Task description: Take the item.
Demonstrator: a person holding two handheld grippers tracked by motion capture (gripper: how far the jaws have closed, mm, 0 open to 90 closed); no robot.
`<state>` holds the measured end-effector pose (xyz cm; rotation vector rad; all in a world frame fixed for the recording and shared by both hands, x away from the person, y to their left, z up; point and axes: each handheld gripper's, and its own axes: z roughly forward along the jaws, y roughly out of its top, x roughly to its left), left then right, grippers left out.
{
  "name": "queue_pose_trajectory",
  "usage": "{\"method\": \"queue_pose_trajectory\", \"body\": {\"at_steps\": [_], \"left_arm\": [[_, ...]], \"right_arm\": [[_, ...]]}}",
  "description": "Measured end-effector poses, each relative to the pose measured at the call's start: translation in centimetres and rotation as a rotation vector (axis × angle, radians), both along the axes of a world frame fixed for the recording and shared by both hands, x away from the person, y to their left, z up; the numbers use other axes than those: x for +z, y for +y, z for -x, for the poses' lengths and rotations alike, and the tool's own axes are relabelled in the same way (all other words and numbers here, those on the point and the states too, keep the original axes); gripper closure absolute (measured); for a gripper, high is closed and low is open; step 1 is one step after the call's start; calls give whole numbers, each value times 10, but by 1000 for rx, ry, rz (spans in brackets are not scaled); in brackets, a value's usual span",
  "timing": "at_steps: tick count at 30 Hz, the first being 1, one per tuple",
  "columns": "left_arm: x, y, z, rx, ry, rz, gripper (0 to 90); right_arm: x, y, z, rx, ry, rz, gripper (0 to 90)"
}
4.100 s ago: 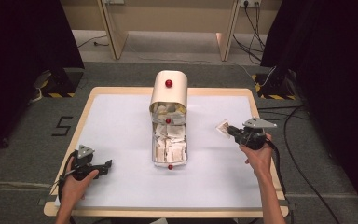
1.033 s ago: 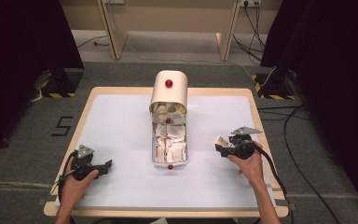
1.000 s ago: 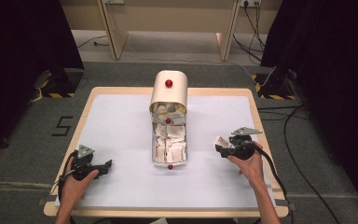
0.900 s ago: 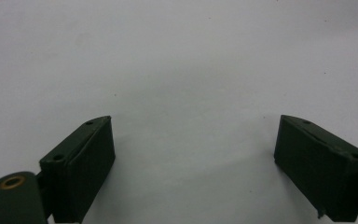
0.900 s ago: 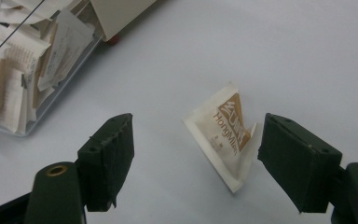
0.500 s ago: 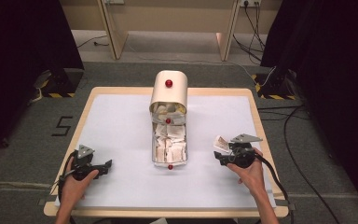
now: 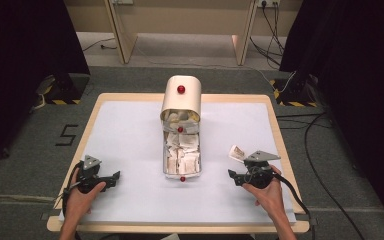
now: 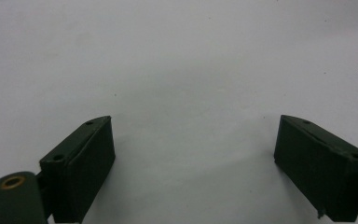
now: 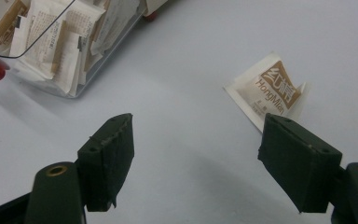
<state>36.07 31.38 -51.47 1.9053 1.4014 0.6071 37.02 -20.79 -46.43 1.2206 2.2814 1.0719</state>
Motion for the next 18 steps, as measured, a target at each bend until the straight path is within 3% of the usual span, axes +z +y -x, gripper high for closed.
{"method": "queue_pose_trajectory", "body": {"at_steps": [18], "left_arm": [[0, 0, 0, 0, 0, 0, 113]], "right_arm": [[-5, 6, 17, 33, -6, 19, 267]]}}
